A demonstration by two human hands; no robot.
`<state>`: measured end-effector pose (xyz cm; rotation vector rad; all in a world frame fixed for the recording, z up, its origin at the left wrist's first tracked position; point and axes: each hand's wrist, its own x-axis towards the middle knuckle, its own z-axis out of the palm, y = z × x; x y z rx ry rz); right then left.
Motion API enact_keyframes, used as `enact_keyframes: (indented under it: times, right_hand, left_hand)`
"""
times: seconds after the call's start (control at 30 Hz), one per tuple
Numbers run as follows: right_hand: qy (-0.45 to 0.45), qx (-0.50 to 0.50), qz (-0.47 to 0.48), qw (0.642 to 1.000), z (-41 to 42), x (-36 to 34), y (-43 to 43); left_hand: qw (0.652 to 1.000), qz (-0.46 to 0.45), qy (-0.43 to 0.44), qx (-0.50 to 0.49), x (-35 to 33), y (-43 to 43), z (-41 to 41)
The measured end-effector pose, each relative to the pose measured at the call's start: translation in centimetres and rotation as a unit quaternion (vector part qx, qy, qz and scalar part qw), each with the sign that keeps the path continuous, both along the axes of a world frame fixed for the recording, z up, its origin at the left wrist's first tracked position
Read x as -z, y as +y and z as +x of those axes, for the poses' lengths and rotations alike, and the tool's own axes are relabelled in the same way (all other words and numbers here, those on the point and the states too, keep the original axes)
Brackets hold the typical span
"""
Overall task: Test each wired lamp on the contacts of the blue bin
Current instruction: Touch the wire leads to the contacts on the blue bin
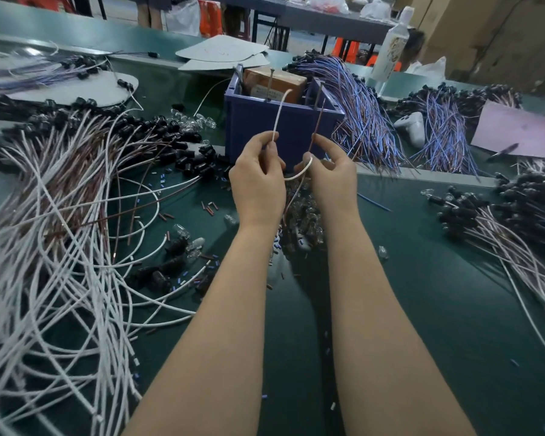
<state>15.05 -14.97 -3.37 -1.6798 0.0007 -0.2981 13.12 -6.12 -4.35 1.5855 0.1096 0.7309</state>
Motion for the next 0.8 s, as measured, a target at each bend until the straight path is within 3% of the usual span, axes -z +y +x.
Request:
enact_keyframes:
  times: [0.2, 0.47, 0.8]
  right_hand:
    - [0.002, -0.004, 0.003, 1.000, 0.1, 0.2, -0.1]
    - [0.001, -0.015, -0.006, 1.000, 0.2, 0.4, -0.1]
    - [-0.001, -0.021, 0.004, 1.000, 0.3, 0.5, -0.2]
  left_hand:
    - [0.999, -0.027, 0.021, -0.006, 0.0, 0.4, 0.1]
    - [0.984, -0.167, 0.055, 0.019, 0.3, 0.9, 0.6]
    - [0.971, -0.221, 0.074, 0.061, 0.2, 1.0, 0.8]
